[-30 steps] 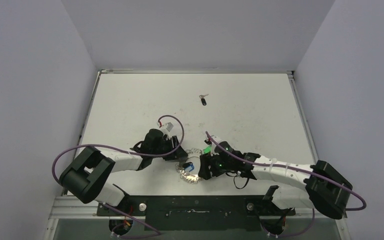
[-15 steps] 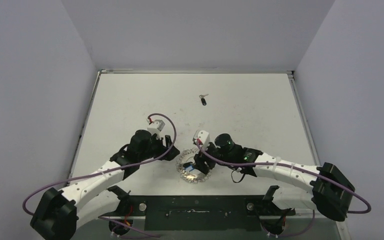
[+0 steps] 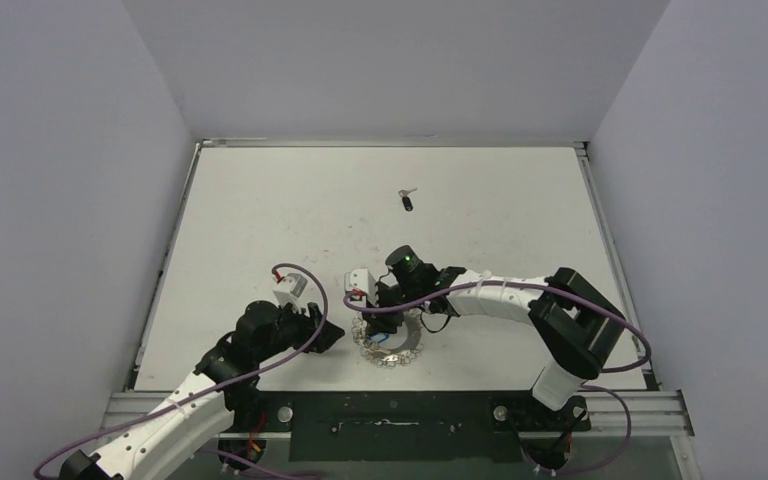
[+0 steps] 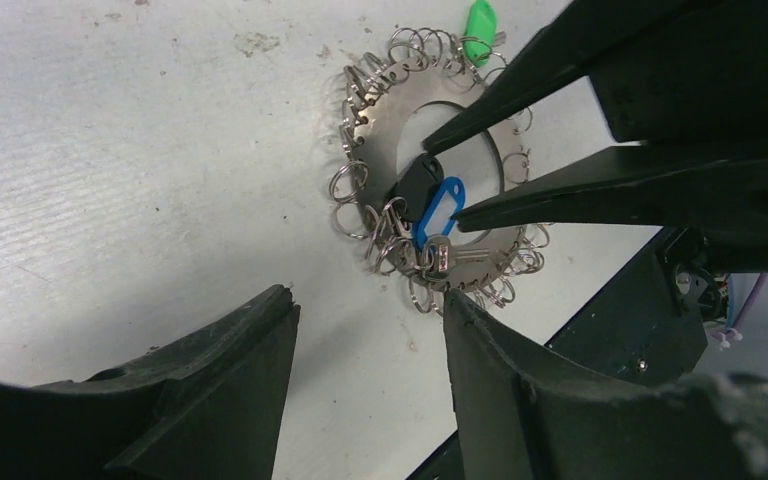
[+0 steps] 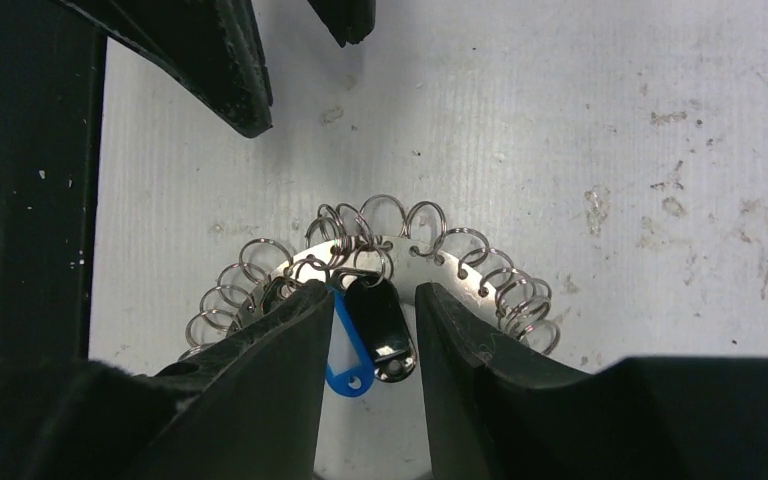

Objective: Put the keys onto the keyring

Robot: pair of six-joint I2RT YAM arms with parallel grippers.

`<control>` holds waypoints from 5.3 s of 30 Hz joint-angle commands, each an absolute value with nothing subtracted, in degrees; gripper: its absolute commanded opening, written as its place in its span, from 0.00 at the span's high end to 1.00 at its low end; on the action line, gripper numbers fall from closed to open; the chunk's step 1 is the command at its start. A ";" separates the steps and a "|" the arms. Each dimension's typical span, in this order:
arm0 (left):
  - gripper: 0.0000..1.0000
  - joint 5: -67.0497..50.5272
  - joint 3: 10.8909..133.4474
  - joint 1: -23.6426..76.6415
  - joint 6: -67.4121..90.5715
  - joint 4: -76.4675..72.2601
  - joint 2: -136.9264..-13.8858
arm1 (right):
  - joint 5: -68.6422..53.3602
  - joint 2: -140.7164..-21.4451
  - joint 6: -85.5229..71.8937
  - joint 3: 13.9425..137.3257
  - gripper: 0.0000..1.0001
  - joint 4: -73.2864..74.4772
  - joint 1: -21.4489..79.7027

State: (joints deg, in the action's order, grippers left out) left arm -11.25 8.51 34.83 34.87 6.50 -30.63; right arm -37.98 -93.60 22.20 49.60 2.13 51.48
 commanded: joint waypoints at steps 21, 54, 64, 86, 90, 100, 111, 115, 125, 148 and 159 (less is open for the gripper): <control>0.56 -16.31 8.51 35.15 30.50 -2.09 -31.92 | -43.31 -103.67 31.46 58.04 1.00 9.12 51.26; 0.67 -6.20 7.77 46.36 10.69 -31.10 -58.51 | -45.58 -99.62 24.26 50.44 1.00 -2.32 50.27; 0.75 -9.17 8.42 46.91 9.42 -39.29 -65.27 | -45.92 -100.28 24.30 50.75 1.00 -2.07 50.19; 0.65 -5.59 0.63 48.10 5.95 -47.29 -63.59 | -44.87 -98.43 21.97 48.69 1.00 -3.93 49.85; 0.64 -4.81 -1.88 48.33 3.30 -46.56 -57.93 | -45.26 -97.71 22.73 48.40 1.00 -2.16 49.75; 0.65 -10.12 -2.20 48.94 -2.57 -41.14 -49.85 | -43.00 -92.64 21.01 42.41 1.00 -2.41 48.93; 0.71 -19.13 -1.58 52.35 -18.02 -45.43 -58.55 | -42.27 -86.88 19.04 37.88 1.00 -4.02 47.38; 0.71 -16.58 -0.54 56.58 -18.92 -49.04 -63.74 | -42.90 -87.24 18.68 37.71 1.00 -4.76 47.31; 0.77 -2.84 1.49 63.43 -15.45 -62.00 -78.46 | -41.86 -88.53 18.81 36.53 1.00 -5.77 47.29; 0.70 7.01 1.26 65.65 -10.19 -49.97 -63.38 | -38.31 -95.07 10.99 41.41 1.00 -6.71 47.18; 0.68 9.77 0.94 65.65 -9.40 -53.52 -68.20 | -38.14 -95.59 9.84 41.57 1.00 -7.34 47.37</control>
State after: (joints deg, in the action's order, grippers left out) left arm 7.79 0.45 65.32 -10.44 -50.35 -65.89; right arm -39.29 -94.41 10.24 40.32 -6.33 47.29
